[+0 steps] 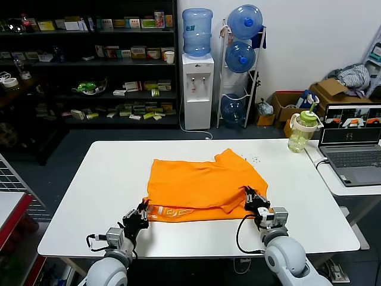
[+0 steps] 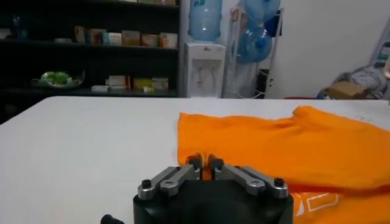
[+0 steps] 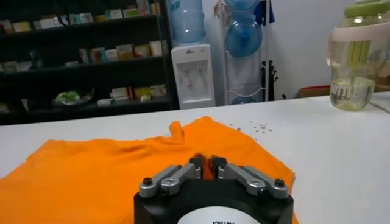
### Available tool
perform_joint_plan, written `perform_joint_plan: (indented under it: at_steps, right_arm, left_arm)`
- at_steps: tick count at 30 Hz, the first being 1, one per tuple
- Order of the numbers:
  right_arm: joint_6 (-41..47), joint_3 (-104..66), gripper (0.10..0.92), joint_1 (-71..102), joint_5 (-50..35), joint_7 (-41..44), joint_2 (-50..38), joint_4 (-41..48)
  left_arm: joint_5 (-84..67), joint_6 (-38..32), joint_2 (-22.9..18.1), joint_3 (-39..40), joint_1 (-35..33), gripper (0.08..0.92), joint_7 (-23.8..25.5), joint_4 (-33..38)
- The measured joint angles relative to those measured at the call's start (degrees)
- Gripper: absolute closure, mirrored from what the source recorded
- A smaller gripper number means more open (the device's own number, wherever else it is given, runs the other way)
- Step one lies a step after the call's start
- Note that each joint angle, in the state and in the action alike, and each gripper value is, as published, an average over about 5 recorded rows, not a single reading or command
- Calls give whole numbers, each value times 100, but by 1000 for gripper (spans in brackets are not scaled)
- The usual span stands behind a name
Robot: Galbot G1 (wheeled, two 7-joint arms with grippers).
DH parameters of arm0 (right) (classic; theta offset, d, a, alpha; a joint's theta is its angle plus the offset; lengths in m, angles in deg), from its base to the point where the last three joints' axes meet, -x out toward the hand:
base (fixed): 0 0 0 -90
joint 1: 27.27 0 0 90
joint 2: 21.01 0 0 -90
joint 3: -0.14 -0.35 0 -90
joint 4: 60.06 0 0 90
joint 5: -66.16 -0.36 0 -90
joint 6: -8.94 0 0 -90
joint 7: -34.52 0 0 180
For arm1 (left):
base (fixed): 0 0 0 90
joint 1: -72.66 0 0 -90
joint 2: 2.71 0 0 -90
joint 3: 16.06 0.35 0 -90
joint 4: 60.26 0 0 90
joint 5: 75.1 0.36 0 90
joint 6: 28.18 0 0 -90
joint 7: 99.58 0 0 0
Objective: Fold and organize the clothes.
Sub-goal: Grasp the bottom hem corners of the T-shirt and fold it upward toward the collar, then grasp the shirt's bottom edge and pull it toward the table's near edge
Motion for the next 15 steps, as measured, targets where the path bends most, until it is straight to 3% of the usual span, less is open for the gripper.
perform_joint_plan:
  at_steps: [15]
  right_arm:
    - [95, -676, 247, 854, -48, 369, -375, -92]
  left_arm:
    - [42, 118, 42, -187, -555, 301, 65, 60]
